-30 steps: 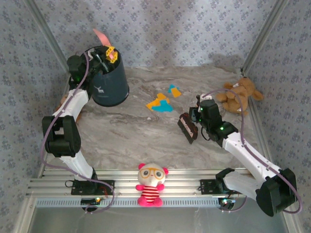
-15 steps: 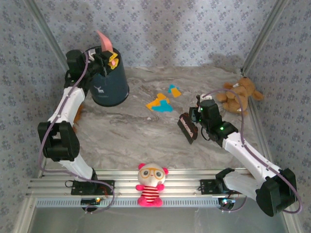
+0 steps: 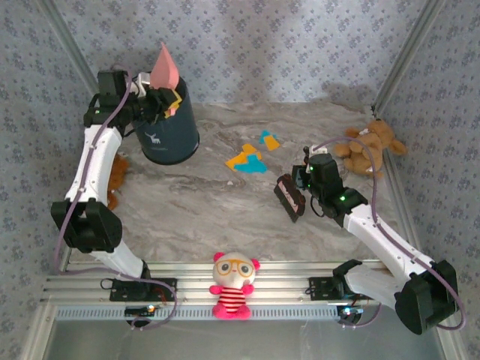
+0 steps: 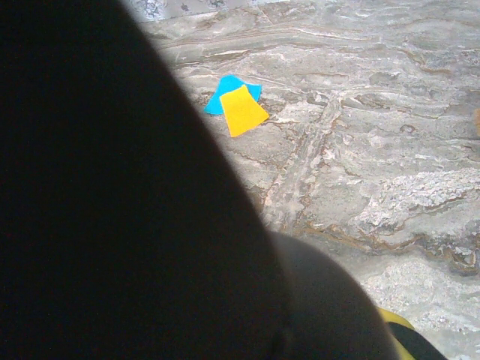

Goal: Sweep away the paper scraps from the table

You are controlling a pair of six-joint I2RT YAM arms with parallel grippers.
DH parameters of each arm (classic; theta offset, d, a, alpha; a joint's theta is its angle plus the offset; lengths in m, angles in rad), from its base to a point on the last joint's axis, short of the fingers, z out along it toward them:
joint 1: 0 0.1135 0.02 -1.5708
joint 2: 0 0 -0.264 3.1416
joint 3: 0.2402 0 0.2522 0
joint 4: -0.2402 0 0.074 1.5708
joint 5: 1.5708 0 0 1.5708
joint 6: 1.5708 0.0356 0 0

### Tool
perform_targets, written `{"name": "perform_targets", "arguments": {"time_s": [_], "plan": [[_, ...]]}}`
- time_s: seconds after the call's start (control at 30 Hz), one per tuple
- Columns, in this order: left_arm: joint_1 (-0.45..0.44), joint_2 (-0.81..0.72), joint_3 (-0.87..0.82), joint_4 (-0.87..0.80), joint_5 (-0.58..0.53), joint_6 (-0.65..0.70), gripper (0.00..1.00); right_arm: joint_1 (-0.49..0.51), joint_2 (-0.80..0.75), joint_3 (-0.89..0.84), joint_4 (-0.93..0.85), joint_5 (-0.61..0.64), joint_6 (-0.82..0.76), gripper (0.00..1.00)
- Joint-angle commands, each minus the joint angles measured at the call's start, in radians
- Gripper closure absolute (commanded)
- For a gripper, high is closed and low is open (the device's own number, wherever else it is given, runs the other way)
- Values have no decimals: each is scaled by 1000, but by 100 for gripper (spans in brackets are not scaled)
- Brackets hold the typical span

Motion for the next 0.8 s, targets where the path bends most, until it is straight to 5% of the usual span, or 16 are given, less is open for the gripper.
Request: {"name": "perform_targets", "arguments": {"time_s": [0.0, 0.43, 0.77], "plan": [[-13, -42, 15, -179, -44, 253, 100, -9, -7, 6, 20, -14, 25, 100], [-125, -193, -59, -394, -342, 700, 100, -37, -13, -6, 50, -92, 40, 100], [-304, -307, -273, -421, -526, 969, 100, -122, 18, 6, 148, -209, 76, 100]]}}
